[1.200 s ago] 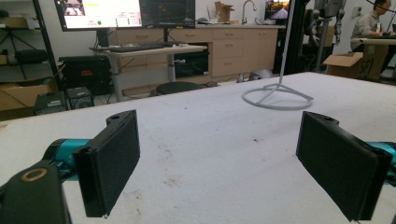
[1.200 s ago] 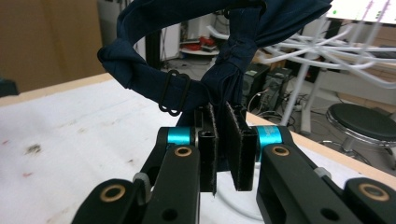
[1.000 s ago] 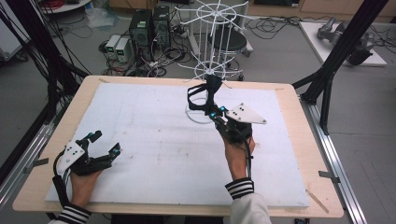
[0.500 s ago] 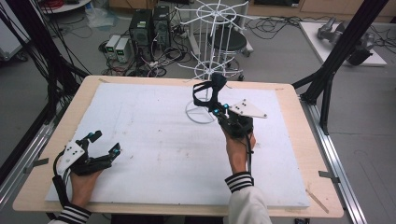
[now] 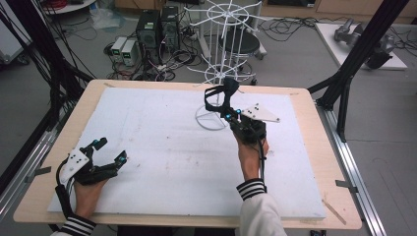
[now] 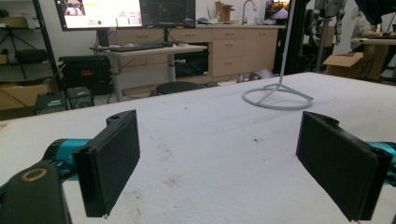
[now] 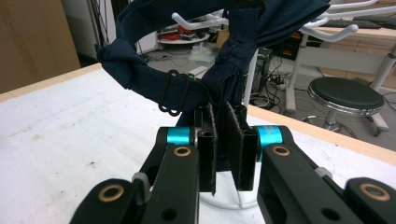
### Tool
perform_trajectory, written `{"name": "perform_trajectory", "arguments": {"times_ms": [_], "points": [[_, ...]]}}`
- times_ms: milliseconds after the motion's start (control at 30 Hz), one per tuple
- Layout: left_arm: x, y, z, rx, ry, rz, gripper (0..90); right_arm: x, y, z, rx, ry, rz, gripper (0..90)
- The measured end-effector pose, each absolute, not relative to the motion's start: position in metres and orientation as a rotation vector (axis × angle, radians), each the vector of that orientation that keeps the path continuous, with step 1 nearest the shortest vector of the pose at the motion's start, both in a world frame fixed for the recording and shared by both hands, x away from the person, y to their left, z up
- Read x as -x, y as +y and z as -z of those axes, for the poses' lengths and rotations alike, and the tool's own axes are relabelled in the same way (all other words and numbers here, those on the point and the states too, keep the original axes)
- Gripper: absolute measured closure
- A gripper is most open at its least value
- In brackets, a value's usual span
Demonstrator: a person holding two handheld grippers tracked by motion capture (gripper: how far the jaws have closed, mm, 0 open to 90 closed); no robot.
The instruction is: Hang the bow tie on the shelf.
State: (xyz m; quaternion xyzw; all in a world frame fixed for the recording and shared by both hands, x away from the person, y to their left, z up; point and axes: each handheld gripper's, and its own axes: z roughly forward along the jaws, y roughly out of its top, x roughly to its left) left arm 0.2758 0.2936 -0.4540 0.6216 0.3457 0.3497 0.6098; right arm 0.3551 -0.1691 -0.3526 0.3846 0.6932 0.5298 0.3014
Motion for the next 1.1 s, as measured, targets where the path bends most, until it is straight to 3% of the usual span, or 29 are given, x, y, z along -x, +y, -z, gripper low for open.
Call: {"name": "perform_trajectory", "arguments": {"times_ms": [67,200,367,567,767,1100], "points": [[-0.276,0.294,0.454,-1.436,0.800,-0.808,13.9,-0.357,-0.169,0.354,-1.037,1.839,-1.404,73.9],[-0.277,0.294,0.454,-1.437,0.806,-0.802,13.9,-0.359,-0.167,0.357,-1.048,1.831,-1.370,40.2],[-0.276,0.294,0.454,-1.429,0.802,-0.802,13.9,-0.360,-0.166,0.358,-1.048,1.845,-1.372,20.6],[-0.276,0.294,0.454,-1.428,0.801,-0.803,13.9,-0.361,-0.172,0.359,-1.080,1.854,-1.399,12.1],[-0.275,0.294,0.454,-1.432,0.797,-0.810,13.9,-0.351,-0.187,0.355,-1.051,1.874,-1.435,11.5],[-0.274,0.294,0.455,-1.424,0.782,-0.821,13.9,-0.291,-0.249,0.373,-0.965,1.840,-1.459,11.5]]}}
